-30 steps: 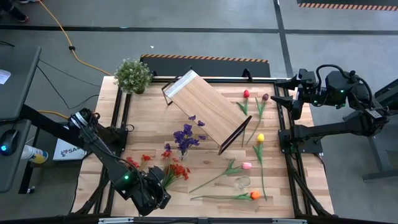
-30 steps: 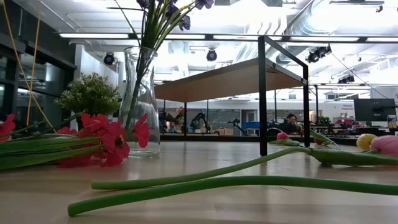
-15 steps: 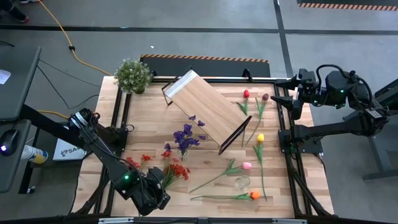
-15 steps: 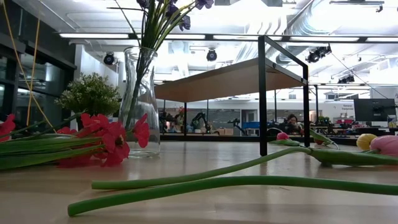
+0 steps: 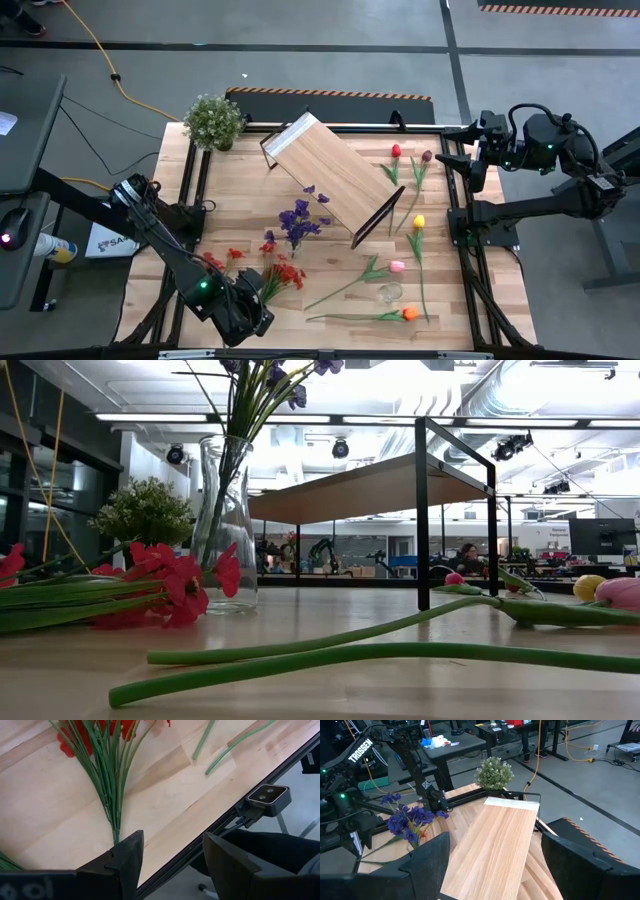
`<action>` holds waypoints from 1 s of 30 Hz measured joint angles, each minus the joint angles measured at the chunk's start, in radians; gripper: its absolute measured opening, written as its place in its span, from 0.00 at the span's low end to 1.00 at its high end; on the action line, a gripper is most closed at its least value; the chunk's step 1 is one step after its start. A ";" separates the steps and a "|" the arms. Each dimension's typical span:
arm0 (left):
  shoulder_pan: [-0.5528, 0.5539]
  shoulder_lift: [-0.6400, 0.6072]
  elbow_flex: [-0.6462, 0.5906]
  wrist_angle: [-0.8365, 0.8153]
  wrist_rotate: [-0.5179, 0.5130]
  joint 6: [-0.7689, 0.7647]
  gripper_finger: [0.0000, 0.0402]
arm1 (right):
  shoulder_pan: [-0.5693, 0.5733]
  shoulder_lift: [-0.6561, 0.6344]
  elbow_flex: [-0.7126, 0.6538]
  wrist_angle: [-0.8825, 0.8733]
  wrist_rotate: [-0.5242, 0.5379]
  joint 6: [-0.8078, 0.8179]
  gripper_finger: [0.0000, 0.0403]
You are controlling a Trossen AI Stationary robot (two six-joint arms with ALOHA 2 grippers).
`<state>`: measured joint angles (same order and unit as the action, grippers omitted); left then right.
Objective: Pick and place flowers into a vace then onto a shelf
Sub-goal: Put the right orange flower into the left transparent vase
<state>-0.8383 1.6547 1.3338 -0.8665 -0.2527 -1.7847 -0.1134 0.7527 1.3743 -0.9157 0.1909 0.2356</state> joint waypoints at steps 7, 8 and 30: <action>0.000 0.000 0.000 0.000 0.000 0.000 0.59 | 0.000 0.000 0.000 0.000 0.000 0.000 0.75; 0.000 0.000 0.000 0.000 0.000 0.000 0.59 | 0.000 0.000 0.000 0.000 0.000 0.000 0.75; 0.000 0.102 -0.001 -0.042 0.098 -0.059 0.59 | 0.000 0.000 0.000 0.000 -0.006 -0.001 0.75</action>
<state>-0.8379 1.7567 1.3331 -0.9082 -0.1549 -1.8440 -0.1132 0.7528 1.3743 -0.9154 0.1851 0.2348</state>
